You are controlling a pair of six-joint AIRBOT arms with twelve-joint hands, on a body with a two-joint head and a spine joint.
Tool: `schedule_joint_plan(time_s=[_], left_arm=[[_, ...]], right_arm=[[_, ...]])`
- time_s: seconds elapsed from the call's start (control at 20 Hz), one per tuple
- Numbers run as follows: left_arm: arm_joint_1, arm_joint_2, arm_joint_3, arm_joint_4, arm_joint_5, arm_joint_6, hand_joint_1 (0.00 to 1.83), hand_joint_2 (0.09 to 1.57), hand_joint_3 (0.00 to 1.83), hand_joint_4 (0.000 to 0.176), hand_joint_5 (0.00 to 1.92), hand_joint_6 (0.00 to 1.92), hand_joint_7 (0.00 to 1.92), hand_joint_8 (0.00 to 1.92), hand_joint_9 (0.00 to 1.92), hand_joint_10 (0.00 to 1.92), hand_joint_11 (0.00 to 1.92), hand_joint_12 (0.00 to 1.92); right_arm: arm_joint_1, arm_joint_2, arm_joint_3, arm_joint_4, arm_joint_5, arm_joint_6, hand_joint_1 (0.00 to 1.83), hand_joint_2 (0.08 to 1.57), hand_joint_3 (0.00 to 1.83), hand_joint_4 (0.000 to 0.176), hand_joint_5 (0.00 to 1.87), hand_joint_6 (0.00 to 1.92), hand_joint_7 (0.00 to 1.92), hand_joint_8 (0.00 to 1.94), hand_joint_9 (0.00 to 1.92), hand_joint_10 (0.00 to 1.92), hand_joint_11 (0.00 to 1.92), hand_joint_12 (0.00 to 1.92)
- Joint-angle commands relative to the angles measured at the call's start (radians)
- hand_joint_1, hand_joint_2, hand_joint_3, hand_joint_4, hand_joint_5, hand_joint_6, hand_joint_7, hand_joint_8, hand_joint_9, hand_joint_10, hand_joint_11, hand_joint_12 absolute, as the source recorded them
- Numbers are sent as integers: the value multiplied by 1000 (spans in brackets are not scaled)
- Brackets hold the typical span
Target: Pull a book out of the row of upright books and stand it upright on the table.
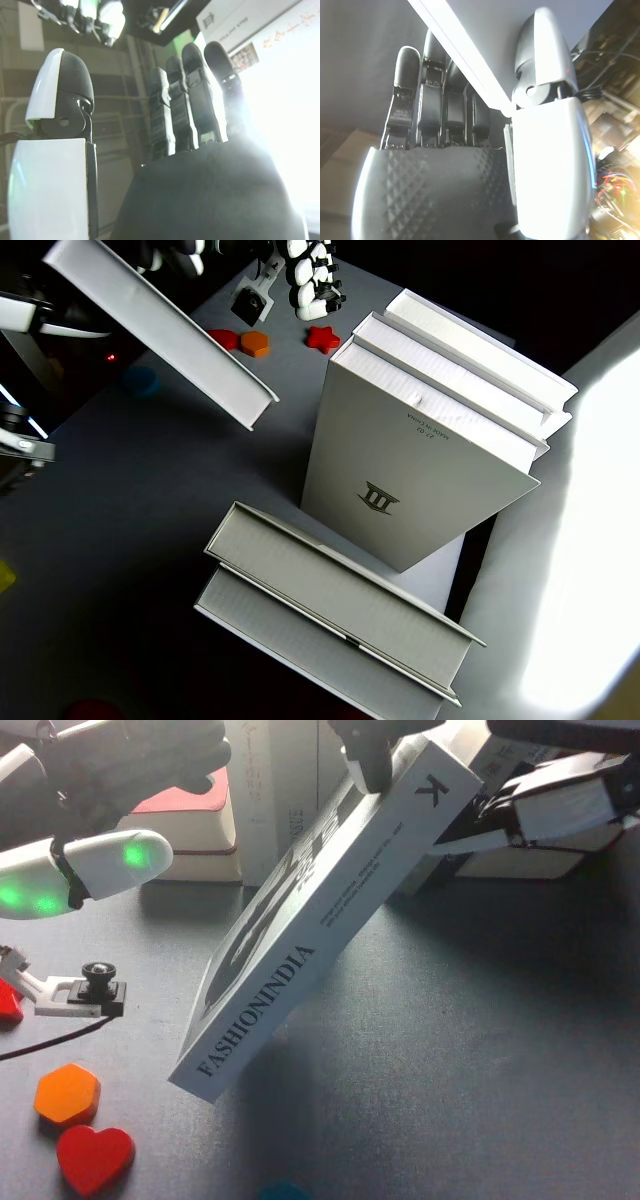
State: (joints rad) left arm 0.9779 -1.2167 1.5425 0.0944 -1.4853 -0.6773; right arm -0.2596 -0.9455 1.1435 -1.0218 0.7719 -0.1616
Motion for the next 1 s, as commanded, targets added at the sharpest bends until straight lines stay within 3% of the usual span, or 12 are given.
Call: schedule_joint_plan(time_s=[0.0,0.2,0.3,0.4,0.45,0.5,0.55,0.6,0.7,0.8,0.9,0.95], left_arm=[[-1,8,-5,-42,-109,-9,996,1096,5,0,484,14,433,0,439,4,0,1320],[6,10,-6,-46,-112,-9,1001,1086,0,0,500,18,451,6,452,8,0,1355],[6,14,-8,-46,-113,-9,1023,1086,0,0,506,16,470,10,479,16,0,1351],[6,14,-9,-46,-113,-9,1049,1087,0,0,533,24,476,9,494,19,0,1389],[7,15,-10,-46,-113,-9,1024,1077,0,0,537,23,484,11,495,17,0,1389],[7,14,-9,-46,-113,-9,1081,1052,0,0,518,14,445,0,469,5,0,1391],[7,13,-9,-46,-113,-9,1074,1057,0,0,517,13,461,6,469,5,0,1356],[7,12,-8,-46,-112,-9,1055,1065,0,0,514,10,478,10,472,5,0,1328],[7,12,-9,-46,-112,-9,1046,1080,1,0,499,2,448,1,455,0,0,1276],[7,13,-9,-47,-113,-9,1041,1086,4,0,495,0,437,0,461,3,0,1292],[11,13,-12,-51,-116,-9,1037,1100,9,0,485,1,420,3,452,2,0,1302],[15,13,-13,-55,-118,-9,1057,1097,7,0,487,2,416,1,445,0,0,1301]], right_arm=[[-4,-8,9,109,72,-33,1143,1315,0,0,779,1404,450,1505,608,645,129,1526],[-147,-84,89,320,115,-114,1143,1315,0,0,779,1404,450,1505,608,643,129,1526],[-197,-111,117,372,126,-115,1249,1261,1,0,577,1297,807,1448,919,1494,775,1812],[-209,-111,120,383,126,-115,1478,1200,2,0,496,1398,816,1122,920,1233,659,1766],[-210,-108,116,382,126,-115,1606,1191,3,0,466,855,567,1360,733,1367,718,1746],[-210,-106,113,381,126,-115,1301,1311,1,0,597,1605,521,1482,601,1605,167,1653],[-210,-102,105,375,126,-115,1151,1221,0,0,766,1317,561,1062,471,1230,58,1573],[-210,-100,101,371,131,-115,1174,1208,0,0,719,1358,831,1137,592,1045,220,1571],[-210,-94,90,366,141,-115,1098,982,0,0,699,317,777,303,678,468,361,1195],[-211,-79,72,359,144,-115,808,1007,0,0,521,21,602,22,566,135,243,1262],[-223,-55,49,360,149,-115,745,888,0,0,20,0,23,0,22,4,9,136],[-234,-51,47,369,152,-115,518,809,0,0,3,0,4,0,4,0,1,26]])
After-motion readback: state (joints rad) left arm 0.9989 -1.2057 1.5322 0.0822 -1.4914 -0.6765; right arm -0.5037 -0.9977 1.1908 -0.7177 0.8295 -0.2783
